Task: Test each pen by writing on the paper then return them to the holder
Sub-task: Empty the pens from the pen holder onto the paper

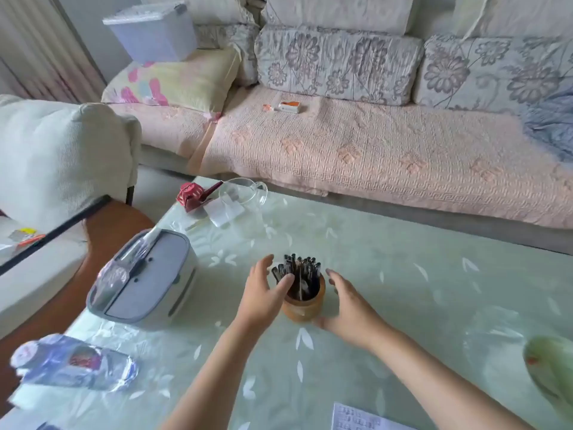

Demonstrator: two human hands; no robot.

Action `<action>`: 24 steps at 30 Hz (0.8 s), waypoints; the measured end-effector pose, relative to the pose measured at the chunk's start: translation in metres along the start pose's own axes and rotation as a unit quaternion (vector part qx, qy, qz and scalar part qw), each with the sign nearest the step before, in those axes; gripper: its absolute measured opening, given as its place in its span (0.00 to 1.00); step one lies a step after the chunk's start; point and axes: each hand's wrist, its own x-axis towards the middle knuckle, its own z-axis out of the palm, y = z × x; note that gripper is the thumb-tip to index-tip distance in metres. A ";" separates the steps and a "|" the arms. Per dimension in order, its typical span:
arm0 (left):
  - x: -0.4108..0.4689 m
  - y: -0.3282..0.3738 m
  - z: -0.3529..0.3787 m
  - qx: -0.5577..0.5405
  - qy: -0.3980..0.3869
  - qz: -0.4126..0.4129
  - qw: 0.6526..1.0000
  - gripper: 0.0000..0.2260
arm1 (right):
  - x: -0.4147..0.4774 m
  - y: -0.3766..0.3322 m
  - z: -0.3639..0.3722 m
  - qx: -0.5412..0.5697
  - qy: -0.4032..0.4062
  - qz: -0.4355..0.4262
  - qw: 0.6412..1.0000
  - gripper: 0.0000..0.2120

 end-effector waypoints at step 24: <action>-0.080 -0.048 0.050 -0.100 -0.137 0.204 0.964 0.51 | -0.072 0.056 0.050 0.079 0.221 -0.153 0.960 0.44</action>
